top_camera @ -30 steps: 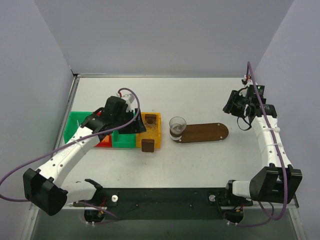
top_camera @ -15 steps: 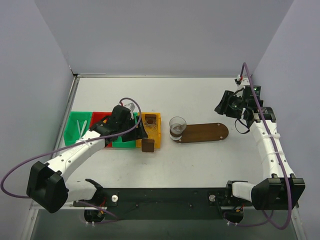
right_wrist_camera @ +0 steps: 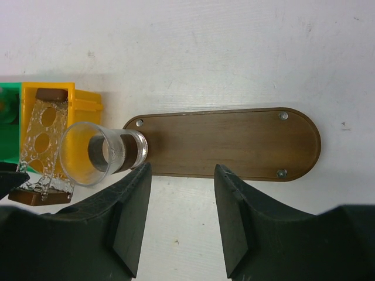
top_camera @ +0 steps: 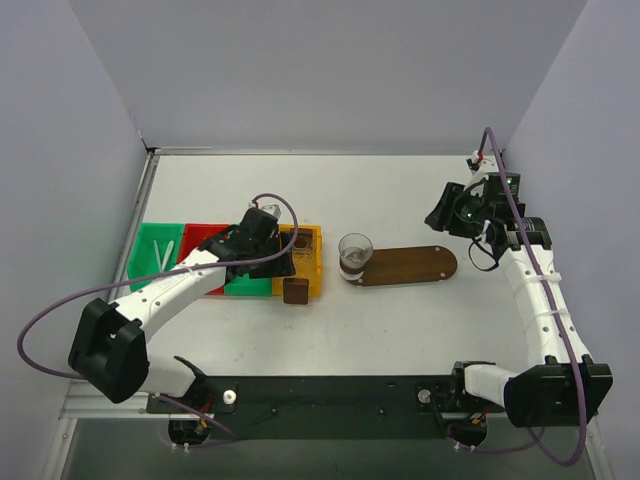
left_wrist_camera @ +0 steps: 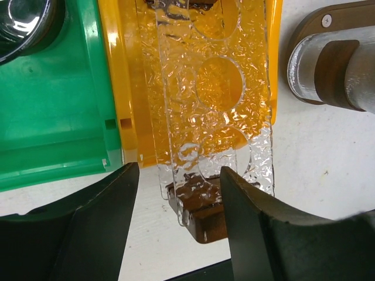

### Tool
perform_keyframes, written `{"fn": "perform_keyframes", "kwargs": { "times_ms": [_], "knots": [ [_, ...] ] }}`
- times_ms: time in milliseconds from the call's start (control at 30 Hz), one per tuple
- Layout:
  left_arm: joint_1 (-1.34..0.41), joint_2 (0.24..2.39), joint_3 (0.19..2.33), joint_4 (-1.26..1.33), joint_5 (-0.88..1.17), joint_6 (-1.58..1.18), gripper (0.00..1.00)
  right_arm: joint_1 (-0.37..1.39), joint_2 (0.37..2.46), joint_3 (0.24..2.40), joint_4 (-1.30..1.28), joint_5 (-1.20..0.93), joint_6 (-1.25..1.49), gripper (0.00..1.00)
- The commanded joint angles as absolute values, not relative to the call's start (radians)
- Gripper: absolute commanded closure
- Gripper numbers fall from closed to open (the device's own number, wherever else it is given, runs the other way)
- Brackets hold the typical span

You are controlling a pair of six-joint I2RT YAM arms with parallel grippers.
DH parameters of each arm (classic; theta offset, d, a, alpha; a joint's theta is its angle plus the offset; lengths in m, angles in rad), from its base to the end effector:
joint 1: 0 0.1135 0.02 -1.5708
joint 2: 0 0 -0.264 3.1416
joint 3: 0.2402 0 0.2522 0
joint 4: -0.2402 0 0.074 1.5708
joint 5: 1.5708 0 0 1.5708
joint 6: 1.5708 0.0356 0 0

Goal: Prepare toiletry sets of a toothbrush and toothpaste on the tray

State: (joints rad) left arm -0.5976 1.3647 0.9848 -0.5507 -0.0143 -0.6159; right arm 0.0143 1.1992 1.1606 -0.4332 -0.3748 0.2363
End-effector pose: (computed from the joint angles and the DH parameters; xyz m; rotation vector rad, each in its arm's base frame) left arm 0.2327 -0.1578 0.2489 -0.0296 2.5678 -0.4703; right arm 0.2664 0.0168 0.3613 -0.0094 2.0495 0.5388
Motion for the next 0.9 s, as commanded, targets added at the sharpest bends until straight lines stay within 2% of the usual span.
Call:
{"fn": "perform_keyframes", "kwargs": {
  "times_ms": [0, 167, 333, 533, 767, 867],
  "knots": [
    [-0.618, 1.393, 1.065, -0.568, -0.072, -0.565, 0.33, 0.018, 1.154, 1.14, -0.425, -0.39, 0.247, 0.57],
    [-0.649, 1.44, 1.111, -0.607, -0.123, -0.515, 0.36, 0.02, 1.149, 1.126, -0.423, -0.388, 0.253, 0.57],
    [-0.672, 1.473, 1.132, -0.635, -0.146, -0.494, 0.45, 0.02, 1.154, 1.126, -0.419, -0.387, 0.255, 0.58],
    [-0.681, 1.509, 1.163, -0.683, -0.19, -0.494, 0.47, 0.02, 1.157, 1.123, -0.414, -0.388, 0.255, 0.58],
    [-0.692, 1.523, 1.172, -0.689, -0.187, -0.485, 0.58, 0.018, 1.158, 1.117, -0.41, -0.387, 0.255, 0.58],
    [-0.692, 1.525, 1.177, -0.696, -0.183, -0.485, 0.66, 0.018, 1.158, 1.115, -0.41, -0.385, 0.253, 0.58]
  ]
}}
